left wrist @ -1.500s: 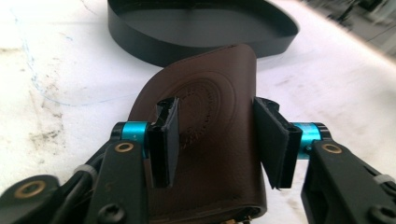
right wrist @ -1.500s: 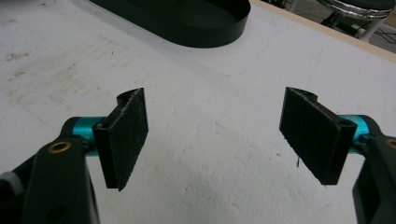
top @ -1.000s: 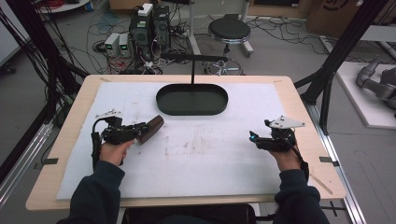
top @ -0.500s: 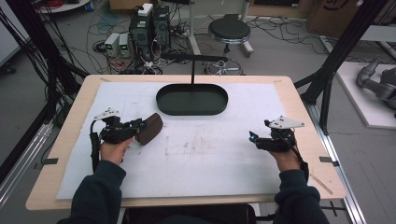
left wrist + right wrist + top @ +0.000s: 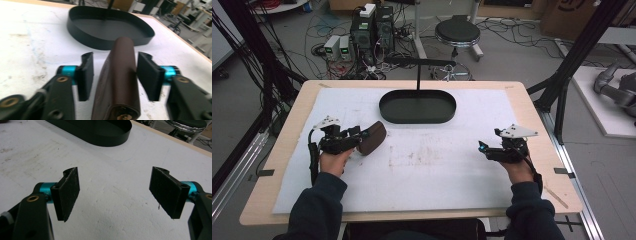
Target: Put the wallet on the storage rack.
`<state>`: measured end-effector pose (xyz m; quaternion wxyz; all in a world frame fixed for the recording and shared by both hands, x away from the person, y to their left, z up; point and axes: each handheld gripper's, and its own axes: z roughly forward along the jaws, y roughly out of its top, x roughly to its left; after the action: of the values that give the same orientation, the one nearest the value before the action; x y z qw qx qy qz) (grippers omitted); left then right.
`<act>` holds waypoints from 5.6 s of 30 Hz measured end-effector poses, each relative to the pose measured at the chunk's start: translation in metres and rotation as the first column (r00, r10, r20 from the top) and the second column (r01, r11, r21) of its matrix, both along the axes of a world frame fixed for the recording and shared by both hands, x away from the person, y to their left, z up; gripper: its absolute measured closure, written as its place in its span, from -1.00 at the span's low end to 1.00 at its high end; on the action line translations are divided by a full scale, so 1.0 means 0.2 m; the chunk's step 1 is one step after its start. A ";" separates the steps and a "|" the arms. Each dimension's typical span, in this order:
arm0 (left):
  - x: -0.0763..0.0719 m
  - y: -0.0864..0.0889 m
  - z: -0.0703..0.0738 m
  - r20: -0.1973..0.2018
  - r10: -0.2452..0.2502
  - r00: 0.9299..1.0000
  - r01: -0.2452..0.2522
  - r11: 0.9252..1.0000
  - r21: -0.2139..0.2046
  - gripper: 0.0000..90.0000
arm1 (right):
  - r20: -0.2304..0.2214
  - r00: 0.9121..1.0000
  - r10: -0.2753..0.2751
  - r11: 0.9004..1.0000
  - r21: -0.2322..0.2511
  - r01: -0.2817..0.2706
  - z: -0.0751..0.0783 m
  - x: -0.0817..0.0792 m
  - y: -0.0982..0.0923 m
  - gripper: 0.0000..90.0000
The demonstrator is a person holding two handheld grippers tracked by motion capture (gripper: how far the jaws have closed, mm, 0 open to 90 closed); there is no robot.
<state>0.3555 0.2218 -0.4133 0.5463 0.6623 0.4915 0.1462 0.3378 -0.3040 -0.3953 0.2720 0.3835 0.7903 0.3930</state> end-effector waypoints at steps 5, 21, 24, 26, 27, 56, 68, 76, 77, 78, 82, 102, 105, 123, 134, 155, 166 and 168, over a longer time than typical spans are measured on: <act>-0.02 -0.01 0.02 0.103 -0.005 0.995 0.004 1.000 0.014 -0.34 | 0.000 1.000 0.003 1.000 -0.001 -0.003 0.00 0.00 0.00 -0.45; -0.02 0.00 -0.01 0.051 -0.073 0.996 0.062 0.979 0.194 -0.51 | -0.004 1.000 0.015 1.000 -0.001 -0.015 0.00 0.00 0.00 -0.45; -0.02 -0.02 -0.03 0.018 -0.105 0.994 0.098 0.969 0.226 -0.44 | -0.010 1.000 0.015 1.000 0.001 -0.015 -0.01 0.00 0.00 -0.45; -0.02 -0.03 -0.04 0.007 -0.124 0.992 0.119 0.965 0.232 -0.21 | -0.011 1.000 0.017 1.000 -0.001 -0.017 -0.01 0.00 0.00 -0.45; -0.02 -0.03 -0.04 0.007 -0.130 0.992 0.124 0.963 0.237 -0.14 | -0.010 1.000 0.019 1.000 -0.004 -0.019 -0.01 0.00 0.00 -0.45; 0.19 -0.16 0.13 0.124 -0.202 0.972 0.187 0.975 0.122 0.44 | -0.005 1.000 0.016 1.000 0.024 -0.016 0.00 0.02 -0.01 -0.44; 0.54 -0.40 0.19 0.091 -0.259 0.962 0.245 0.959 0.140 0.45 | -0.012 1.000 0.006 0.999 0.046 -0.006 0.00 0.03 -0.03 -0.44; 0.71 -0.52 0.14 0.067 -0.277 0.958 0.264 0.952 0.157 0.44 | -0.010 1.000 0.015 0.999 0.048 -0.015 0.00 0.03 -0.03 -0.44; 0.73 -0.54 0.14 0.060 -0.282 0.958 0.269 0.949 0.164 0.44 | -0.009 1.000 0.017 0.999 0.051 -0.017 0.00 0.03 -0.03 -0.44; 0.74 -0.56 0.13 0.051 -0.288 0.956 0.276 0.946 0.169 0.44 | -0.009 1.000 0.017 0.999 0.051 -0.017 0.00 0.03 -0.03 -0.44; 0.80 -0.62 0.09 0.024 -0.291 0.956 0.284 0.945 0.162 0.44 | -0.006 1.000 0.017 0.998 0.054 -0.017 0.00 0.03 -0.03 -0.44; 0.89 -0.65 0.00 -0.078 -0.220 0.972 0.230 0.961 0.153 0.10 | -0.004 1.000 0.013 0.998 0.056 -0.013 0.00 0.01 -0.05 -0.44; 0.88 -0.60 0.04 -0.056 -0.175 0.983 0.183 0.966 0.181 0.02 | 0.000 1.000 0.016 0.998 0.052 -0.016 0.00 0.01 -0.04 -0.44; 0.42 -0.22 0.13 0.088 -0.123 0.988 0.118 0.991 0.055 -0.38 | 0.009 1.000 0.025 0.999 0.034 -0.025 0.00 0.02 -0.02 -0.45; 0.13 -0.11 0.13 0.210 -0.115 0.971 0.092 0.989 0.117 -0.54 | 0.001 0.999 0.049 0.998 0.027 -0.049 -0.01 0.02 0.01 -0.51; -0.06 -0.01 0.03 0.226 -0.090 0.970 0.060 0.989 0.135 -0.55 | 0.009 0.999 0.051 0.998 0.032 -0.051 -0.01 -0.01 0.01 -0.51; -0.07 0.01 0.01 0.225 -0.085 0.971 0.054 0.988 0.142 -0.55 | -0.003 0.998 0.057 0.998 0.026 -0.057 -0.02 0.00 0.01 -0.51; -0.06 0.01 0.00 0.223 -0.081 0.971 0.051 0.989 0.139 -0.55 | -0.005 0.999 0.054 0.998 0.027 -0.054 -0.03 -0.01 0.01 -0.51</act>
<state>0.3426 0.2239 -0.4128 0.5587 0.6917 0.3924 0.2353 0.3368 -0.3024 -0.4005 0.2537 0.3667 0.7959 0.4096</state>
